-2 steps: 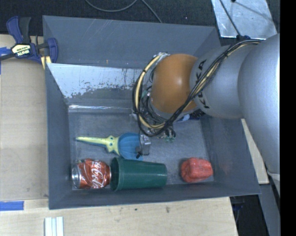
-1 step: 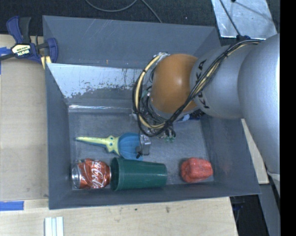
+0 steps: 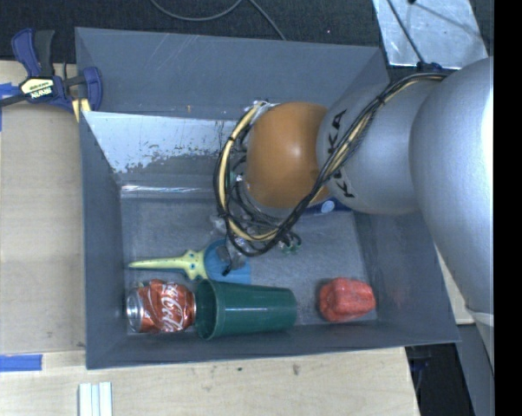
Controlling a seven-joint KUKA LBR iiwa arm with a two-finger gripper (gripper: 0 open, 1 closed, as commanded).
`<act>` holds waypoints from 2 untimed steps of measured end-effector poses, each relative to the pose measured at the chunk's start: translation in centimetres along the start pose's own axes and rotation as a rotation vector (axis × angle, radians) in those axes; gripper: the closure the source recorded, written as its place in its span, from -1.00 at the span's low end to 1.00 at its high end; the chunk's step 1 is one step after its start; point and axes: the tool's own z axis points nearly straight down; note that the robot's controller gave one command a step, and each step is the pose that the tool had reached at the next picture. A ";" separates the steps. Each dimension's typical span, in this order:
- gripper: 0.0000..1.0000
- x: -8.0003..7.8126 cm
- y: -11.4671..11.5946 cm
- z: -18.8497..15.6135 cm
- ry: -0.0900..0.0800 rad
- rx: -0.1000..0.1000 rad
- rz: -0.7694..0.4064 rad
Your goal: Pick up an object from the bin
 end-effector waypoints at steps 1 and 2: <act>1.00 0.0 0.0 0.0 0.000 0.000 0.001; 1.00 0.0 -0.3 -3.5 0.009 -0.001 -0.003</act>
Offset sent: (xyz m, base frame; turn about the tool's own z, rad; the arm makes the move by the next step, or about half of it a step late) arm 0.0120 -0.0087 0.1358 -0.0081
